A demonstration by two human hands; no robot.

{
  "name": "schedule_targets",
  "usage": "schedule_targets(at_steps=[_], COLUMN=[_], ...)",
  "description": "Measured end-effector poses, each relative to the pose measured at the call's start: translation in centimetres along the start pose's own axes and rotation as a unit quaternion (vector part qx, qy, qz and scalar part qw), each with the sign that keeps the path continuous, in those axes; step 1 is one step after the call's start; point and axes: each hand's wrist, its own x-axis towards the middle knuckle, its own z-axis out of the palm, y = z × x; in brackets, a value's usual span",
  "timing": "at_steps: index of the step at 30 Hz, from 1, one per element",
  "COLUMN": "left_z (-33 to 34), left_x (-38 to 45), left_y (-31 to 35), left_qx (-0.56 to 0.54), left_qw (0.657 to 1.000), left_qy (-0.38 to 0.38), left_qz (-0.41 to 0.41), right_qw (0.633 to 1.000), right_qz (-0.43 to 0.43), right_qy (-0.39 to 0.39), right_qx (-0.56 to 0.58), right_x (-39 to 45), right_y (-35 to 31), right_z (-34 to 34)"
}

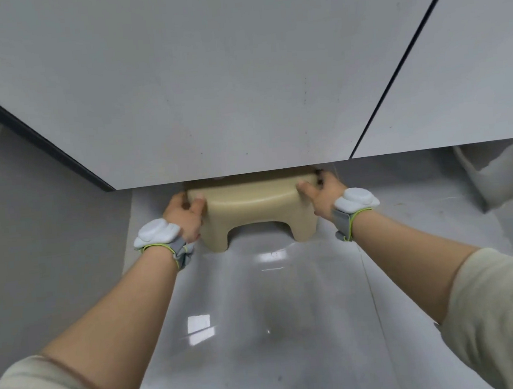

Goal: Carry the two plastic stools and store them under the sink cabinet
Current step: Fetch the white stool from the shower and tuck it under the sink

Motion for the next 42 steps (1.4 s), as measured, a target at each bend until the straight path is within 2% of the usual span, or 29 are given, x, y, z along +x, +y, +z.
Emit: schedule_targets(at_steps=[5, 9, 14, 20, 25, 30, 35, 38, 42], left_z=[-2.8, -7.0, -13.8, -21.8, -25.2, -28.0, -30.9, -33.3, -36.2], left_x=[-7.0, -14.7, -25.1, -37.0, -45.7, -52.7, -59.3, -63.6, -68.2], left_y=[3.1, 7.9, 15.9, 25.0, 28.9, 30.4, 30.6, 29.3, 27.2], left_qx=[-0.031, -0.054, -0.074, -0.101, -0.116, -0.142, -0.201, -0.228, -0.265], left_qw=[0.999, 0.998, 0.996, 0.994, 0.991, 0.989, 0.974, 0.957, 0.935], left_qy=[-0.008, -0.020, -0.043, -0.031, -0.031, 0.008, 0.103, 0.175, 0.232], left_qz=[0.003, -0.021, -0.016, 0.023, 0.053, 0.038, 0.037, 0.038, 0.029], right_qw=[0.995, 0.988, 0.986, 0.982, 0.974, 0.968, 0.948, 0.926, 0.893], right_qz=[-0.015, -0.004, -0.021, -0.049, -0.079, -0.131, -0.205, -0.252, -0.299], right_qy=[-0.031, -0.051, -0.090, -0.110, -0.121, -0.142, -0.215, -0.270, -0.333], right_qx=[0.096, 0.147, 0.135, 0.145, 0.175, 0.159, 0.111, 0.082, 0.042], right_x=[-7.4, -16.0, -27.8, -40.0, -47.2, -52.4, -57.1, -60.5, -64.4], right_y=[-2.8, -8.0, -16.2, -24.2, -27.5, -30.0, -32.3, -33.9, -35.8], right_z=[-2.0, -5.8, -12.7, -20.3, -24.7, -27.5, -28.8, -27.8, -25.0])
